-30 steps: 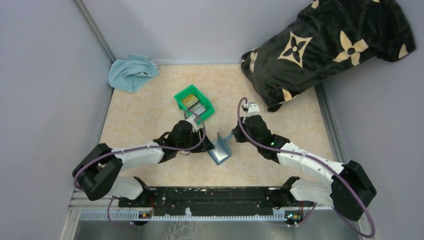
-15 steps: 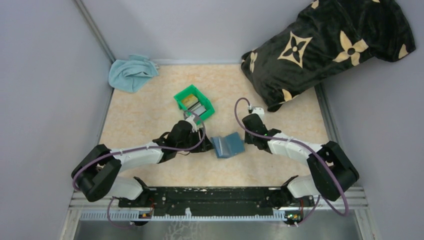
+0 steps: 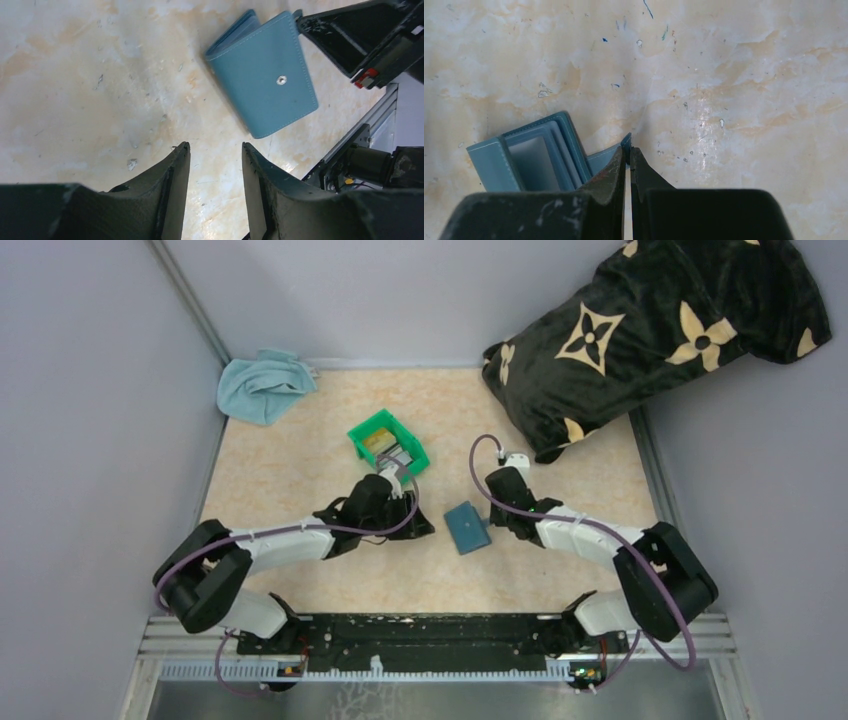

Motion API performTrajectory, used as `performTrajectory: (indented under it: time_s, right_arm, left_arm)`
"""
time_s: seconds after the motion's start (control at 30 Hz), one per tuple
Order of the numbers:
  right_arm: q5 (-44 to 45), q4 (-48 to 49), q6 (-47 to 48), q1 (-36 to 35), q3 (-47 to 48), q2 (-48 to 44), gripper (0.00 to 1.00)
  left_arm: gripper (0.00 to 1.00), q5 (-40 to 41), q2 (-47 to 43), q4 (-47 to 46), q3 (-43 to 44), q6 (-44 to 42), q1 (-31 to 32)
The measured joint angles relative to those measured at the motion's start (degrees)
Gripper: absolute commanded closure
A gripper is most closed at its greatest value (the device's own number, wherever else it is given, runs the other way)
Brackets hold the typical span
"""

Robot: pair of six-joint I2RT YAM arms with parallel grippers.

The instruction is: Take the credit cards out of the card holder

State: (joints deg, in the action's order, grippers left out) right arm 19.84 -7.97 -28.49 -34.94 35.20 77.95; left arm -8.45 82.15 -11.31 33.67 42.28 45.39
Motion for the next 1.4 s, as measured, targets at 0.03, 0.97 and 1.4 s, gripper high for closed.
performTrajectory:
  time_s: [0.03,0.97,1.4]
  right_arm:
    - [-0.2,0.3,0.0,0.0,-0.2,-0.4,0.85]
    - [-16.8,5.4,0.3,-0.3,-5.6,-10.1,0.6]
    - [-17.4,6.7,-0.1,-4.8,-5.9,-6.9,0.76]
  left_arm:
    - [0.42,0.0,-0.1,0.0,0.5,-0.1,0.0]
    - [0.09,3.6,-1.9,1.0,5.8,-2.3,0.0]
    - [0.1,4.0,-2.8,1.3,4.9,-2.3,0.0]
